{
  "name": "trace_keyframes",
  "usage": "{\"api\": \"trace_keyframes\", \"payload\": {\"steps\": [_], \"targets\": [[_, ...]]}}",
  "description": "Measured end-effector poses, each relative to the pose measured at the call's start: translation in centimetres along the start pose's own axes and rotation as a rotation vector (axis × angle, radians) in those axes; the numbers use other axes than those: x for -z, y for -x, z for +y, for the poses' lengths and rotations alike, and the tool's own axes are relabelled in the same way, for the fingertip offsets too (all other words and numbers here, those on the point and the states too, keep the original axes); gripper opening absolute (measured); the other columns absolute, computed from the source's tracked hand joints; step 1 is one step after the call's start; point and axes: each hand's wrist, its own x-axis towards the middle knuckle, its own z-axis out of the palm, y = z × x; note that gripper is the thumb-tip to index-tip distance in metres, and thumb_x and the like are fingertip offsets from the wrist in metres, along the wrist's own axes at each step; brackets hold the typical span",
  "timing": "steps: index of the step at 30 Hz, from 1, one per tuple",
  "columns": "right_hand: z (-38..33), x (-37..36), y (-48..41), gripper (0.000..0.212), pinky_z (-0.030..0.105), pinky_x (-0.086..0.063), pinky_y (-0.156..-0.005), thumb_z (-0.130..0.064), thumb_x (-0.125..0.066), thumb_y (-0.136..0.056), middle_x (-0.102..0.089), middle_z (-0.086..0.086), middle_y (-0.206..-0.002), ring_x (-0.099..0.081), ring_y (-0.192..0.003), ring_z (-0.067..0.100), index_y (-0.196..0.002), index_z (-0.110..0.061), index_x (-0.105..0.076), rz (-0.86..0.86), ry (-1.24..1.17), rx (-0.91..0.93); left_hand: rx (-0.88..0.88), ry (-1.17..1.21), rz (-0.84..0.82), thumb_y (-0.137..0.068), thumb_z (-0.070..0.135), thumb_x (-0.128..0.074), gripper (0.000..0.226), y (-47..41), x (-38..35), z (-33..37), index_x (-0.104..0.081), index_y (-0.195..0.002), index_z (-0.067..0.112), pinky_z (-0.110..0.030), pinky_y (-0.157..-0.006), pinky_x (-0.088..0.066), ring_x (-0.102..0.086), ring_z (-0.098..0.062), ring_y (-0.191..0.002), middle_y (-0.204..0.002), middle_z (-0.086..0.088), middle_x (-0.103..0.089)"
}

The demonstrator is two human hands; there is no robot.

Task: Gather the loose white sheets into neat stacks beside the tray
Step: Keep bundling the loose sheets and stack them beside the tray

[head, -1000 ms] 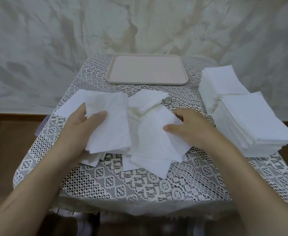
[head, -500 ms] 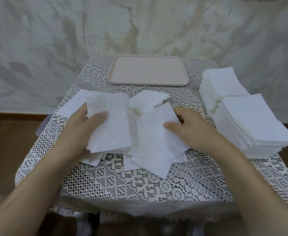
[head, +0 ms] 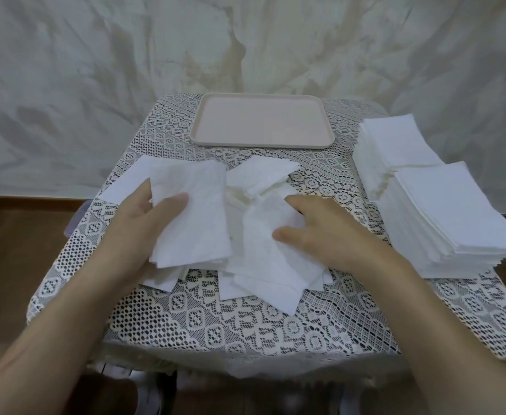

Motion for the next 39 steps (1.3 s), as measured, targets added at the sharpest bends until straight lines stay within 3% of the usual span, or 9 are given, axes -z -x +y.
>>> {"api": "trace_keyframes", "payload": {"steps": [6,11,15,21,27,31,34,37,39], "targets": [[0.9,1.2,0.3,0.02,0.037,-0.05,-0.069,-0.034,-0.074,-0.089,-0.071,0.0,-0.085,-0.068,-0.08,0.02,-0.087,-0.015,-0.067,-0.054,-0.101,-0.102,0.002,0.014,-0.006,-0.106,0.018,-0.057,0.024,0.0,0.0,0.1,-0.068,-0.127,0.023,-0.048,-0.091,-0.06,-0.076,-0.028,-0.106,-0.117,-0.004,-0.079],[1.5,1.7,1.1,0.013,0.014,-0.046,-0.052,-0.024,-0.074,-0.093,-0.073,-0.013,-0.071,-0.067,-0.061,-0.004,-0.081,-0.021,-0.07,-0.063,-0.331,-0.135,0.0,0.011,-0.011,-0.105,0.018,-0.058,0.022,0.0,-0.1,0.2,-0.069,-0.122,0.026,-0.035,-0.076,-0.064,-0.078,-0.022,-0.101,-0.112,0.001,-0.08],[1.4,1.5,1.3,0.01,0.034,-0.058,-0.077,-0.025,-0.072,-0.094,-0.079,-0.004,-0.091,-0.076,-0.083,0.014,-0.097,-0.017,-0.074,0.105,-0.527,-0.172,0.004,0.018,0.003,-0.106,0.02,-0.058,0.023,0.0,-0.3,0.3,-0.069,-0.124,0.027,-0.04,-0.08,-0.062,-0.078,-0.022,-0.101,-0.113,0.001,-0.08],[1.5,0.9,1.8,0.007,0.033,-0.057,-0.076,-0.027,-0.071,-0.094,-0.078,-0.005,-0.093,-0.074,-0.084,0.012,-0.092,-0.02,-0.072,-0.036,-0.375,-0.206,0.028,0.026,0.028,-0.106,0.026,-0.058,0.018,0.1,-0.6,0.4,-0.071,-0.119,0.028,-0.051,-0.095,-0.058,-0.076,-0.023,-0.104,-0.113,-0.001,-0.079],[1.4,1.5,1.8,0.009,0.047,-0.059,-0.093,-0.018,-0.072,-0.093,-0.08,-0.002,-0.099,-0.076,-0.092,0.017,-0.102,-0.017,-0.075,0.099,-0.584,-0.158,0.047,0.085,0.035,-0.109,0.025,-0.053,0.018,0.2,-0.9,0.4,-0.07,-0.11,0.026,-0.027,-0.061,-0.061,-0.076,-0.01,-0.082,-0.094,0.006,-0.08],[0.1,1.6,1.9,0.013,0.045,-0.059,-0.088,-0.012,-0.071,-0.093,-0.08,0.001,-0.104,-0.076,-0.098,0.021,-0.104,-0.017,-0.075,0.222,-0.943,-0.108,0.036,0.141,0.035,-0.109,0.023,-0.052,0.02,0.4,-1.4,0.5,-0.07,-0.118,0.026,-0.039,-0.086,-0.062,-0.076,-0.017,-0.102,-0.109,0.002,-0.081],[-1.3,0.1,2.0,0.011,0.044,-0.061,-0.079,-0.015,-0.073,-0.092,-0.08,0.001,-0.098,-0.077,-0.091,0.021,-0.102,-0.015,-0.075,0.17,-0.888,-0.126,0.039,0.176,-0.022,-0.106,0.033,-0.06,0.022,0.8,-2.3,0.4,-0.069,-0.125,0.028,-0.061,-0.092,-0.056,-0.071,-0.029,-0.104,-0.116,-0.01,-0.077],[-2.4,-1.2,1.8,0.006,0.046,-0.063,-0.079,-0.016,-0.074,-0.092,-0.08,-0.001,-0.092,-0.077,-0.086,0.018,-0.098,-0.015,-0.075,0.198,-0.826,-0.13,0.044,0.202,-0.053,-0.111,0.028,-0.049,0.03,1.0,-3.2,0.3,-0.061,-0.138,0.022,-0.031,-0.071,-0.063,-0.076,-0.02,-0.101,-0.116,-0.001,-0.079],[-2.7,-1.6,1.7,0.002,0.035,-0.062,-0.072,-0.016,-0.074,-0.092,-0.079,-0.004,-0.088,-0.076,-0.08,0.012,-0.093,-0.016,-0.074,0.236,-0.793,-0.104,0.066,0.234,-0.072,-0.111,0.026,-0.045,0.039,1.1,-3.6,0.2,-0.054,-0.147,0.016,-0.019,-0.067,-0.06,-0.075,-0.027,-0.099,-0.119,-0.007,-0.077]]}}
